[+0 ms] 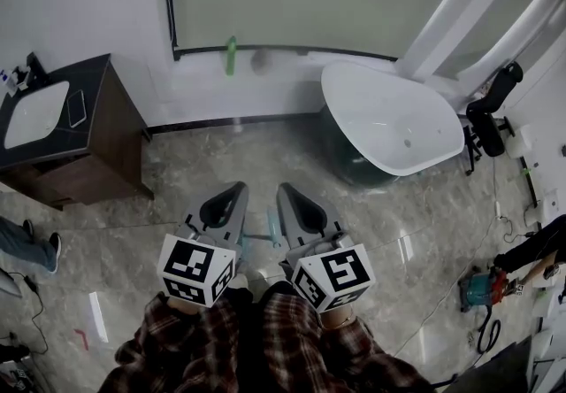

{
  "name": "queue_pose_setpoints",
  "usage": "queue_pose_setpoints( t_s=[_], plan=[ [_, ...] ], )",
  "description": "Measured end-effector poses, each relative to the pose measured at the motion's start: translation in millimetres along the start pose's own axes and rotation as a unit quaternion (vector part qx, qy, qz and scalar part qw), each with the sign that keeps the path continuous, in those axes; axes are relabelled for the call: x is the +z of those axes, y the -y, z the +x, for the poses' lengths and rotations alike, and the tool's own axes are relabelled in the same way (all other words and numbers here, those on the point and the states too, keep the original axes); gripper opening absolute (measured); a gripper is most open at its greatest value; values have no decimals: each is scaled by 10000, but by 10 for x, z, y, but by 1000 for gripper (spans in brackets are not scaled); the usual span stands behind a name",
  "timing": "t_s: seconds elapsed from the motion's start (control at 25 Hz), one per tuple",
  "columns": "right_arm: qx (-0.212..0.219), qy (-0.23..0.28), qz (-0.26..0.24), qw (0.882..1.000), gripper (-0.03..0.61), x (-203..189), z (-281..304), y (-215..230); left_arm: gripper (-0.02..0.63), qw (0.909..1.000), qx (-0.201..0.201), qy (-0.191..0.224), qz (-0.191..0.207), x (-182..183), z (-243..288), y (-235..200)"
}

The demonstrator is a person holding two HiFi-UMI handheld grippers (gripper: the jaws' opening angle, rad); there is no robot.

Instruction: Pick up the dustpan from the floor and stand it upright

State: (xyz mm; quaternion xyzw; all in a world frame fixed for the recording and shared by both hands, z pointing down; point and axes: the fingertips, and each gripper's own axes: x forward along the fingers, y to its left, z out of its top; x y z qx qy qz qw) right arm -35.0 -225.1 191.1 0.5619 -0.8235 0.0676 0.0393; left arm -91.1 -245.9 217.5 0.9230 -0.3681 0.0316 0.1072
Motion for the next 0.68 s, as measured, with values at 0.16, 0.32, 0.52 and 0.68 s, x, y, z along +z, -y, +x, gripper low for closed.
queue_pose_setpoints(
  t_s=[0.16, 0.32, 0.52, 0.68],
  plan=[
    [47, -27, -106, 9999, 11, 3, 52, -37, 12, 9999, 59, -53, -100, -48, 2, -61],
    [78, -45, -167, 9998, 11, 9, 56, -37, 12, 9999, 117, -57, -95, -46, 16, -75],
    [117, -52, -153, 9998, 11, -7, 70, -59, 11, 9998, 139, -64, -100, -58, 28, -94],
    [108, -54, -148, 9998, 11, -22, 55, -47, 11, 9999, 131, -63, -88, -61, 32, -53]
  ],
)
